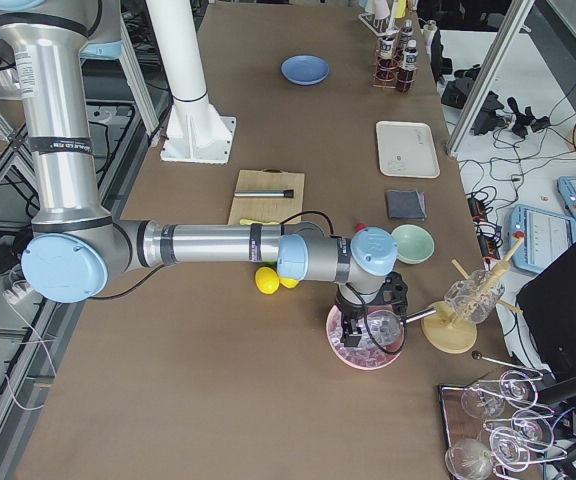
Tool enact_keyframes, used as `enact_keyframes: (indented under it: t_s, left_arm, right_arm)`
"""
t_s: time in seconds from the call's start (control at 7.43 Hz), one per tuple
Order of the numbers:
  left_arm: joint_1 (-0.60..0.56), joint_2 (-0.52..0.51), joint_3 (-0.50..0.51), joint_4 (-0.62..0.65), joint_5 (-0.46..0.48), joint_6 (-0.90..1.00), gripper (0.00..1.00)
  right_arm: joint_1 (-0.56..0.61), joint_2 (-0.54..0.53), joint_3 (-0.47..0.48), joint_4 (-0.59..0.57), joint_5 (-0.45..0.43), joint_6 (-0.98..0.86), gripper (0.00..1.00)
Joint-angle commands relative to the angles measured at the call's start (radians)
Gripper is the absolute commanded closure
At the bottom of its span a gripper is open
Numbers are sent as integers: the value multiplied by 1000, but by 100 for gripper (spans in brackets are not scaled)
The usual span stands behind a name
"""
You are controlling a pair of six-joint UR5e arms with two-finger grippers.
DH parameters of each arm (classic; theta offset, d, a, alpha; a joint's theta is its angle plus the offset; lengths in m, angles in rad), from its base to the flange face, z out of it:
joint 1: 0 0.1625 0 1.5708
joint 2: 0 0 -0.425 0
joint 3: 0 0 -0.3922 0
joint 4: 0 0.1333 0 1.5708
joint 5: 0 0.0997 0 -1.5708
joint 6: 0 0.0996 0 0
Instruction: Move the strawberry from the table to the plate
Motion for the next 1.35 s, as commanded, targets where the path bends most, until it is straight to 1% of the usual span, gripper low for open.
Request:
enact_keyframes:
  t_s: [0.0,0.13,0.4,0.67,0.81,0.94,1.08,1.21]
  left_arm:
    - [-1,-3,-12,-11,-3,-2,2]
    - [3,-6,-41,-14,-3,-3,2]
    - [4,-7,-56,-15,-5,-2,2]
    - [5,-12,-66,-78,-6,-20,2]
    - [13,-12,-70,-96,-9,-76,2]
    - [48,-6,-70,-142,-12,-89,3]
    - [71,-3,-64,-153,-46,-97,3]
    - [117,-1,-70,-159,-139,-159,3]
  right_arm:
    - [0,-21,37,0,8,9,0]
    - [0,-22,34,0,13,12,0]
    - [0,-45,43,11,10,11,0]
    - [0,-58,62,9,14,13,0]
    - [0,-56,71,11,16,11,0]
    - [-1,-56,91,11,19,3,0]
    - [-9,-56,106,11,20,3,0]
    - [-30,-56,120,11,29,3,0]
